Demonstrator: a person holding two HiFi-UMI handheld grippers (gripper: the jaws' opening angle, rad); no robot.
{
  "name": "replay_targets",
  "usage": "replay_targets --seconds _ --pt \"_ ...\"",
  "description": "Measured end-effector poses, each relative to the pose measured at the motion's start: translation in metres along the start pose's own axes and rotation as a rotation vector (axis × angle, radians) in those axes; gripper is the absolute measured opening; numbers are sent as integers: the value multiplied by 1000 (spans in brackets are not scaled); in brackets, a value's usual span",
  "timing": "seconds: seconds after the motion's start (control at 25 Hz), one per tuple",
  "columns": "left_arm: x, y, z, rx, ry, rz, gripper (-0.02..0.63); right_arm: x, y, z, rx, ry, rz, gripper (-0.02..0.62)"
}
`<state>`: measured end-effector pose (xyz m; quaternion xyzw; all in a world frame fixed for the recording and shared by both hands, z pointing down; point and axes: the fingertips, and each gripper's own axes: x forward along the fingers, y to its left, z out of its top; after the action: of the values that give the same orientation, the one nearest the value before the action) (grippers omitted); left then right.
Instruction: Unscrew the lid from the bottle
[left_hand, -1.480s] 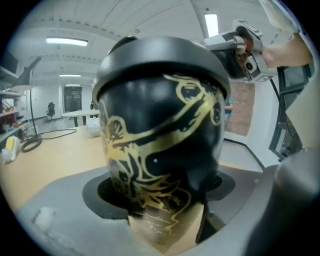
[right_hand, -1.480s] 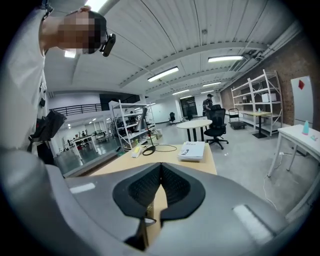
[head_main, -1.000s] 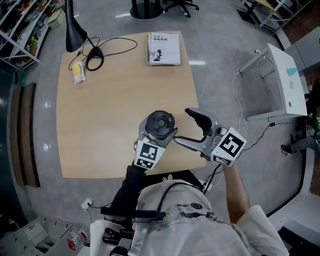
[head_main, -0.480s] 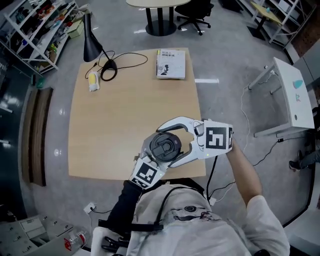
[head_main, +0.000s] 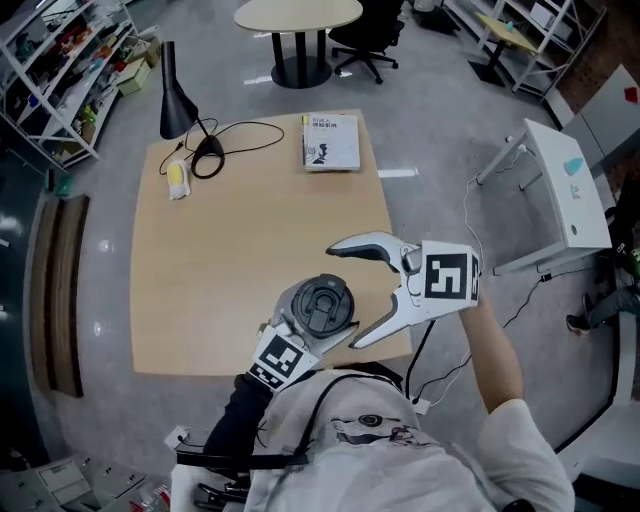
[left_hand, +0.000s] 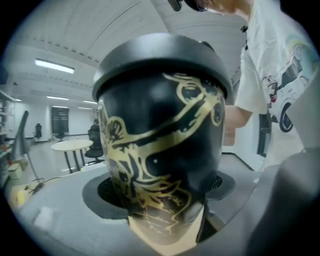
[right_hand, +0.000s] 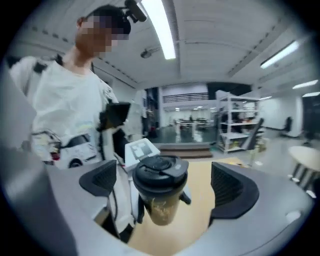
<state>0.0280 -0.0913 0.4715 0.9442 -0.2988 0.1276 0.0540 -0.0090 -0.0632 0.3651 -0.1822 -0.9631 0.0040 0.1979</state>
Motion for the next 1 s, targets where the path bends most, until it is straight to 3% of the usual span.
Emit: replay_targets --seconds 0.08,0.12,0.24,0.32,0.4,0.48,0.64,0.72,0.76,0.8,0.88,0.92,1.0 --pt "-9 22 -5 -21 32 113 420 10 -16 -7 -1 27 -258 574" --pt "-12 29 -6 -32 39 148 420 19 -19 -7 -8 19 -318 574" --pt "-16 33 -3 -50 38 151 420 45 -18 6 -66 -32 -295 556" --pt "-16 25 -1 -49 19 94 420 51 -18 10 -123 -18 -234 471" --pt "-19 15 3 -22 -8 12 420 51 -11 9 -164 16 -142 469" --pt "-24 -3 12 40 -35 -111 419 50 6 15 -231 26 3 469" --pt "-37 -57 36 107 -76 -408 420 34 53 40 -333 -83 462 468" --pt "-42 -74 51 113 -105 -487 420 26 68 53 -230 -163 650 468" --pt "-45 -76 58 107 -122 -501 420 27 70 56 -144 -166 678 471" --pt "-48 -74 63 89 -139 -498 420 29 68 51 -89 -129 660 508" --pt "-50 -59 62 31 -148 -443 420 27 60 29 -73 -19 528 569" --pt "-50 -48 57 11 -133 -394 420 21 54 21 -68 4 423 578" --pt "-47 -25 43 16 -77 -274 420 10 34 26 -31 -55 150 589"
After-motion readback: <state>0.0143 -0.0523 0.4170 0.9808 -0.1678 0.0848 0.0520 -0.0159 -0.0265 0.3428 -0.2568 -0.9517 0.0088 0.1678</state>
